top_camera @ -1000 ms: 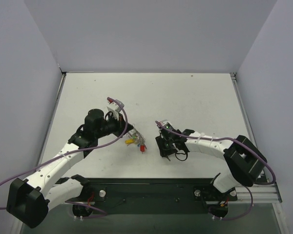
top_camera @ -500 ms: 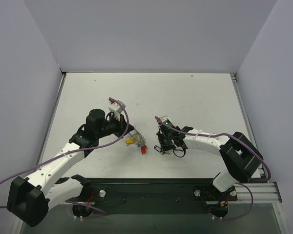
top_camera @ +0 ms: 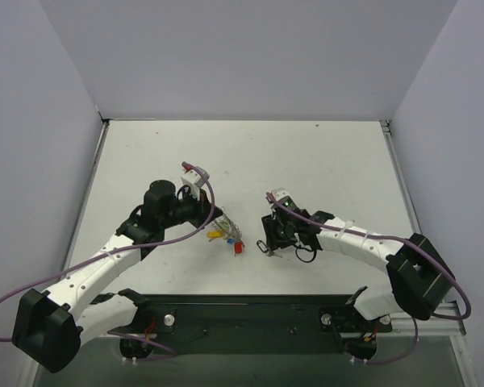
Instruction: Put the keys on the keyring
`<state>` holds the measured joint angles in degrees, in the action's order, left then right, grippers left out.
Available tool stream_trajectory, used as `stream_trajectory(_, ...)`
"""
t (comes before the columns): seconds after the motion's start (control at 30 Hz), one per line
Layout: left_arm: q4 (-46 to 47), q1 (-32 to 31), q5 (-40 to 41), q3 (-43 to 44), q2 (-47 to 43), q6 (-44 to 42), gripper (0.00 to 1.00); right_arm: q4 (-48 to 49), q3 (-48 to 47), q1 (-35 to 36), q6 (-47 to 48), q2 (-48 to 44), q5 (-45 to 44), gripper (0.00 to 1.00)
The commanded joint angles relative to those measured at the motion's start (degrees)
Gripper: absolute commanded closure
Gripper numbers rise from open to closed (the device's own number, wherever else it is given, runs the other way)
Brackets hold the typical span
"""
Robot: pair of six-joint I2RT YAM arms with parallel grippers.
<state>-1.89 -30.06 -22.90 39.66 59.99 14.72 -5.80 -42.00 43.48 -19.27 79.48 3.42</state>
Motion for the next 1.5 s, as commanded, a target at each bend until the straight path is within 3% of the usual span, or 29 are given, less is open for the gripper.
stream_trajectory(0.0,5.41,-0.35,-1.28,0.86,-0.4,-0.74,1.0,0.35,-0.72,-0.16,1.34,3.3,3.78,0.53)
stream_trajectory(0.2,5.23,-0.52,-0.92,0.6,-1.1,-0.83,1.0,1.58,-2.21,-0.07,1.6,7.78,4.23,0.5)
stream_trajectory(0.53,5.14,-0.79,-0.57,0.59,-0.92,-1.1,1.0,1.41,-4.67,3.89,1.07,13.59,1.42,0.64)
stream_trajectory(0.67,4.79,-0.96,-0.13,0.59,-1.01,-1.19,1.0,0.0,-5.29,4.94,0.64,14.91,-0.69,0.97)
stream_trajectory(0.7,4.79,-0.96,-0.13,0.59,-1.1,-1.36,1.0,-0.43,-5.29,5.03,0.46,14.39,-1.74,1.0)
stream_trajectory(1.17,4.62,-1.31,0.39,0.33,-1.45,-1.45,1.0,-6.23,-2.83,0.81,-1.91,4.72,-13.78,1.0)
stream_trajectory(1.4,4.88,-1.49,0.4,0.16,-1.36,-1.36,1.0,-4.14,0.33,-0.15,-0.96,1.99,-10.04,1.0)
stream_trajectory(1.47,4.97,-1.49,0.31,0.07,-1.28,-1.36,1.0,0.06,1.91,-0.33,0.71,0.6,-6.61,0.79)
